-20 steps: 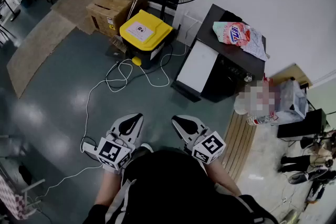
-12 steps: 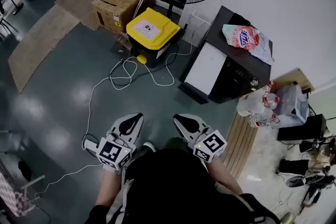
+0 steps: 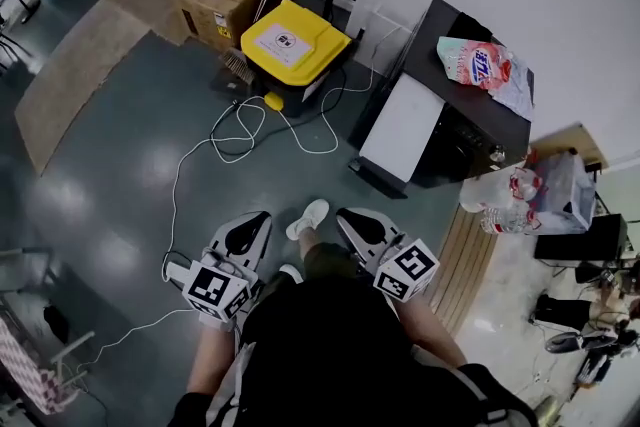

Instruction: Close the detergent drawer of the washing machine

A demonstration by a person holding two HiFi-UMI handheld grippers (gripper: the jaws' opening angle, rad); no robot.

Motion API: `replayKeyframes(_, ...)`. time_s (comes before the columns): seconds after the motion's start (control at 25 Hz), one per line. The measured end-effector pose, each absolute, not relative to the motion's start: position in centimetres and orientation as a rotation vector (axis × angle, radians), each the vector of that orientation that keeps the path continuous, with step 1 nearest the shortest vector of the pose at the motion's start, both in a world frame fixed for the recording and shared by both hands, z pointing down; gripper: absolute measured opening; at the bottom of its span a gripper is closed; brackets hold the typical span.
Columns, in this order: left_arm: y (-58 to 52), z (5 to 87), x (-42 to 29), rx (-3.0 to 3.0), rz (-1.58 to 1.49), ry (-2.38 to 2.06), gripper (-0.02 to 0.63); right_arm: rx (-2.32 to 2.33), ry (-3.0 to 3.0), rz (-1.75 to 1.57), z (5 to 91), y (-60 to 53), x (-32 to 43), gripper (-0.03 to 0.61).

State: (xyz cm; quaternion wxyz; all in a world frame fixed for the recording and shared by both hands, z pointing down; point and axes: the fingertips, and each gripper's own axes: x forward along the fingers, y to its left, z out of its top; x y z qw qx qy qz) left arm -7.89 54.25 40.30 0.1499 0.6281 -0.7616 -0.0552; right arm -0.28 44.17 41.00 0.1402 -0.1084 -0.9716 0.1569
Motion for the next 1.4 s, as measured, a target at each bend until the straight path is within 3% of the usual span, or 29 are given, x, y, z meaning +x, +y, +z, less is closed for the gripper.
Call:
replayKeyframes(0.72, 34.6, 41.3, -21.9, 1.874, -0.052, -2.036, 0.011, -0.208, -2.814, 0.574, 42.6, 25.6, -13.8, 0.032)
replayKeyframes(1.4, 21.5, 43.6, -20.1, 2.225, 0.087, -1.544, 0.012, 0.4, -2.806, 0.643, 43.9, 16.0, -8.7, 0.032)
